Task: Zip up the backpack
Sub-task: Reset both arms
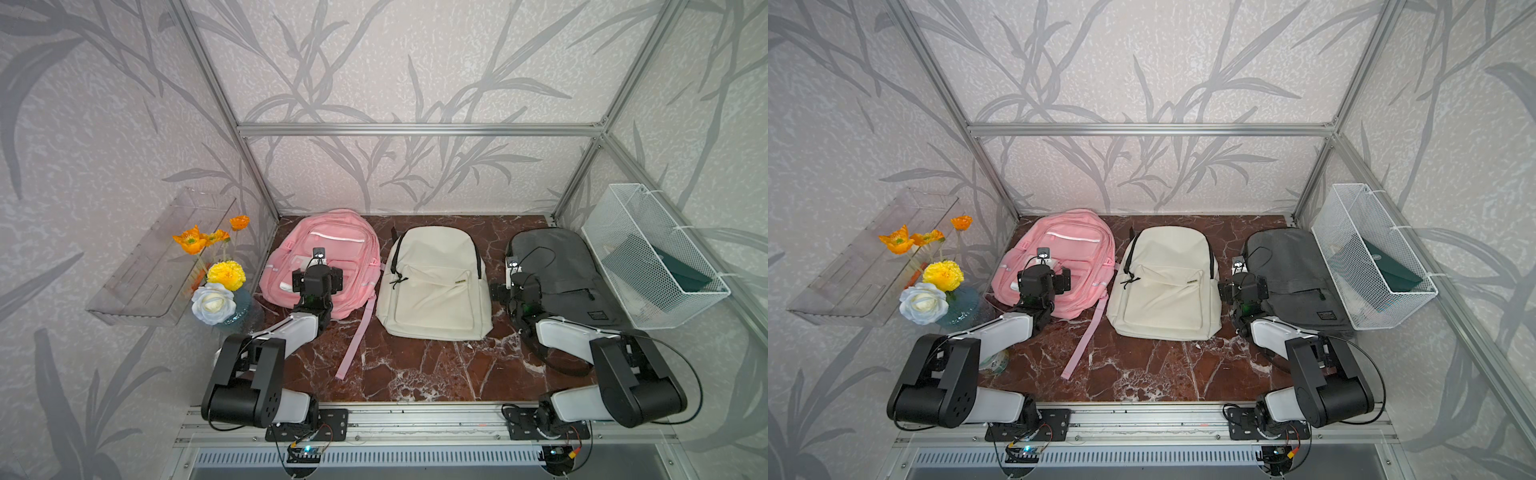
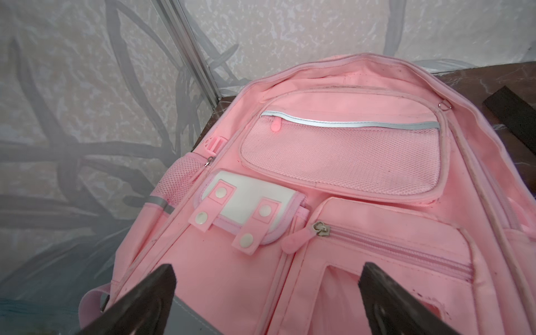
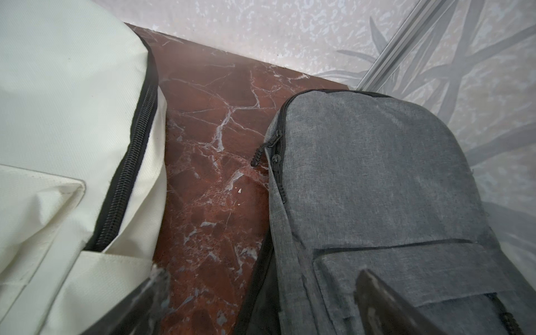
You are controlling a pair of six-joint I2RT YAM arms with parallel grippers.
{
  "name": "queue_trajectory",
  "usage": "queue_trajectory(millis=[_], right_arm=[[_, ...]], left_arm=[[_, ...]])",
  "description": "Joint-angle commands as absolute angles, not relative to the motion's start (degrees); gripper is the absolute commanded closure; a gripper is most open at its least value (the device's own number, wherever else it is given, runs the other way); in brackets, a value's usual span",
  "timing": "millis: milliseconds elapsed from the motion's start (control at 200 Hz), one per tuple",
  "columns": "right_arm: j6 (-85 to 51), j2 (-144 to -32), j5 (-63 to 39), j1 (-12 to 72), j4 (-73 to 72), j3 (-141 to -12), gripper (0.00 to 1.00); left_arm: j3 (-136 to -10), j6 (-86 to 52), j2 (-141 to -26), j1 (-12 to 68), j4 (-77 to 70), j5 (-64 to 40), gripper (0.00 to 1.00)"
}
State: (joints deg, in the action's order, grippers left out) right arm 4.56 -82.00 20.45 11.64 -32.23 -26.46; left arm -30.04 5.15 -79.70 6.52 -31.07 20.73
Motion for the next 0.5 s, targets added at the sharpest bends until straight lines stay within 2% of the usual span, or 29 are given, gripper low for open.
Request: queue_trajectory(millis=[0, 75, 195, 255, 335, 415, 495], right_arm=[[5.19, -84.80, 13.78, 10.37, -44.36, -24.18, 0.01], [5.49, -86.59, 12.35, 10.25, -49.06, -22.74, 0.01], [4.40, -87.57, 10.38, 8.79, -49.02, -22.65, 0.01], [4.95, -88.72, 9.56, 8.79, -51.86, -21.77, 0.01], [5.16, -88.74, 9.12, 8.88, -52.09, -21.68, 0.01], [4.44, -88.15, 10.74, 8.90, -50.30, -22.14, 0.01], [3.67, -88.26, 12.86, 8.92, -50.54, -22.07, 0.01]], left_arm=[[-27.04, 6.31, -76.26, 7.37, -36.36, 20.65, 0.00], [-26.01, 5.45, -74.22, 7.64, -34.23, 23.20, 0.00], [-24.89, 5.74, -73.10, 7.81, -33.11, 24.35, 0.00], [-22.15, 4.85, -74.77, 7.69, -36.95, 22.66, 0.00], [-16.07, 6.25, -77.45, 7.23, -51.85, 20.11, 0.01], [-17.42, 4.09, -73.53, 5.46, -42.87, 16.41, 0.01], [-16.85, 3.75, -74.66, 4.23, -46.03, 11.09, 0.01]])
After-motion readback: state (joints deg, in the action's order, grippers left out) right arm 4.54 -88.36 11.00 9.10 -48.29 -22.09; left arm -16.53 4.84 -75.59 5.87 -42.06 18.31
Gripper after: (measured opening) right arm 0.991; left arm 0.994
